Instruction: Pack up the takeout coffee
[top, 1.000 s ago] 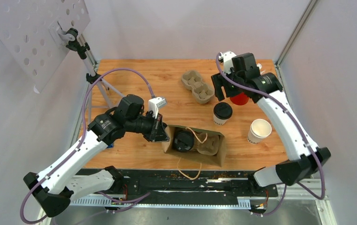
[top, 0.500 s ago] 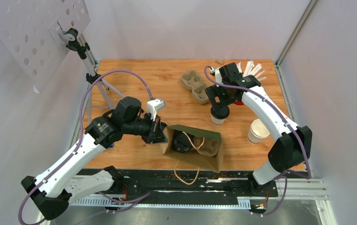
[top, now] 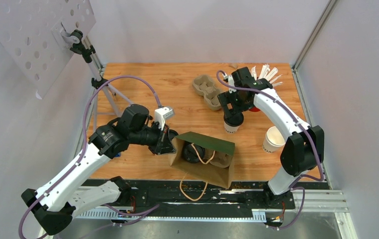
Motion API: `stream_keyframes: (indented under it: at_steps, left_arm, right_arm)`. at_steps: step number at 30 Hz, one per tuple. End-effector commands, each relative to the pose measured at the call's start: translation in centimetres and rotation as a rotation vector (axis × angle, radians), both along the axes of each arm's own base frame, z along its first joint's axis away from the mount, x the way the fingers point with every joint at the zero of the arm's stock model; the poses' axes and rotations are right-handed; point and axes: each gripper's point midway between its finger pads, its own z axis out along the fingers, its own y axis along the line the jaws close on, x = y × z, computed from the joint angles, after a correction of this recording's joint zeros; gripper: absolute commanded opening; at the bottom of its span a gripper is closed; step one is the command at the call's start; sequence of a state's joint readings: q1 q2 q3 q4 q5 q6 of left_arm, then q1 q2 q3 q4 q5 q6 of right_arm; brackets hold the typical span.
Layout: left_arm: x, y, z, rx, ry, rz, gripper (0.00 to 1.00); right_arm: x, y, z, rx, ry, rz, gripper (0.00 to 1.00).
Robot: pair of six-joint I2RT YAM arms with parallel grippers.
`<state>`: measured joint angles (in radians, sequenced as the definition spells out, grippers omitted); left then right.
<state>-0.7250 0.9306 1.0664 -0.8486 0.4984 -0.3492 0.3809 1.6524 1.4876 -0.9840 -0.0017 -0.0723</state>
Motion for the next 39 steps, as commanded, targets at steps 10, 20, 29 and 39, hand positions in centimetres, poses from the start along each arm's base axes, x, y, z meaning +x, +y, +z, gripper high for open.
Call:
stream_keyframes:
  at_steps: [10, 20, 29, 39]
  left_arm:
    - [0.3, -0.2, 0.7, -0.01, -0.038, -0.012, 0.0]
    - [0.6, -0.3, 1.3, -0.014, -0.05, -0.009, 0.0]
    - [0.7, -0.4, 1.3, -0.015, -0.049, -0.004, 0.0]
    - [0.8, -0.4, 1.5, -0.02, -0.05, -0.002, 0.0]
  right_arm:
    - [1.1, 0.4, -0.9, 0.033, 0.012, -0.021, 0.93]
    - [0.7, 0.1, -1.9, 0.025, 0.051, -0.028, 0.86]
    - [0.2, -0.3, -2.6, 0.019, 0.08, -0.037, 0.84]
    - [-0.1, -0.3, -2.7, 0.024, 0.096, -0.048, 0.84]
